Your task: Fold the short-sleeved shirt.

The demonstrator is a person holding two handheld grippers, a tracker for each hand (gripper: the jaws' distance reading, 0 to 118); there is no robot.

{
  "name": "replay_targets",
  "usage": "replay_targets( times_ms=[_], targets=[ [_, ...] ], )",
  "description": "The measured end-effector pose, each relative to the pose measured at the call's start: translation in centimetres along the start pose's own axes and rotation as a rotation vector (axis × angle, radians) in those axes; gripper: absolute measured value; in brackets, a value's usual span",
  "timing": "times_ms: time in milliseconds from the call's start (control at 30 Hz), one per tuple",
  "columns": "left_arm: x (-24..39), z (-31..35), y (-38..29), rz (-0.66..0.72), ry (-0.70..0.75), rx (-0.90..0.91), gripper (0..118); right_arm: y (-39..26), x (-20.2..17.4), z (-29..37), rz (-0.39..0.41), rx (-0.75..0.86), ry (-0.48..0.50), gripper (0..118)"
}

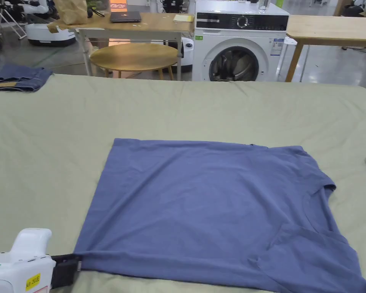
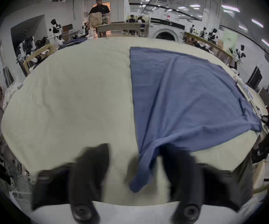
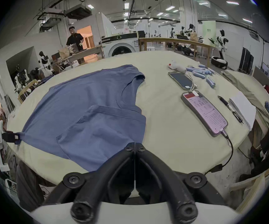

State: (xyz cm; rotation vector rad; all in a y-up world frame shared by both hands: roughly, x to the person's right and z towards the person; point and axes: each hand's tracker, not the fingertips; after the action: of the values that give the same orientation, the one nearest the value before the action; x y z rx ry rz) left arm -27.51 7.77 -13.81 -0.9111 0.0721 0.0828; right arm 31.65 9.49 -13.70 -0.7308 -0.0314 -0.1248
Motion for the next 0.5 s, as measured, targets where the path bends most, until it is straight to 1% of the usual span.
replay_targets(
  times_ms=[33, 100, 133, 200, 233, 267, 300, 333, 367, 433, 467, 500],
  targets=[
    [-0.2, -0.4, 0.0, 0.003, -0.001, -0.003, 21, -0.1, -0.1, 0.1, 0.001, -0.003, 0.003, 0],
    [-0.2, -0.5, 0.0, 0.053, -0.075, -0.01, 4, -0.3, -0.1, 0.3, 0.003, -0.01, 0.006, 0],
    [0.1, -0.3, 0.0, 0.04, -0.053, -0.004, 1, -0.1, 0.2, 0.4, 0.004, -0.011, 0.008, 0],
    [0.3, -0.1, 0.1, 0.027, -0.048, -0.003, 0, -0.4, 0.1, 0.8, 0.008, -0.012, 0.015, 0],
    [0.4, 0.0, 0.1, 0.019, -0.041, -0.002, 0, -0.5, 0.2, 0.9, 0.01, -0.018, 0.052, 5],
    [0.4, 0.0, 0.1, 0.019, -0.043, -0.003, 0, -0.4, 0.5, 0.9, 0.024, -0.023, 0.098, 29],
    [0.4, 0.1, 0.1, 0.022, -0.044, -0.003, 0, -0.6, 0.3, 0.9, 0.033, -0.029, 0.101, 85],
    [0.3, 0.1, 0.2, 0.028, -0.047, -0.006, 0, -0.8, 0.1, 0.6, 0.037, -0.044, 0.091, 114],
    [0.2, 0.1, 0.2, 0.032, -0.05, -0.007, 0, -1.2, -0.2, 0.1, 0.052, -0.079, 0.087, 118],
    [0.5, 0.3, 0.2, 0.031, -0.05, -0.008, 0, -1.4, -0.3, -0.4, 0.068, -0.071, 0.085, 118],
    [0.7, 0.4, 0.2, 0.027, -0.047, -0.007, 0, -1.6, -0.5, -0.9, 0.073, -0.104, 0.074, 116],
    [0.7, 0.5, 0.2, 0.026, -0.046, -0.007, 0, -1.7, -0.5, -1.5, 0.073, -0.127, 0.074, 104]
  ],
)
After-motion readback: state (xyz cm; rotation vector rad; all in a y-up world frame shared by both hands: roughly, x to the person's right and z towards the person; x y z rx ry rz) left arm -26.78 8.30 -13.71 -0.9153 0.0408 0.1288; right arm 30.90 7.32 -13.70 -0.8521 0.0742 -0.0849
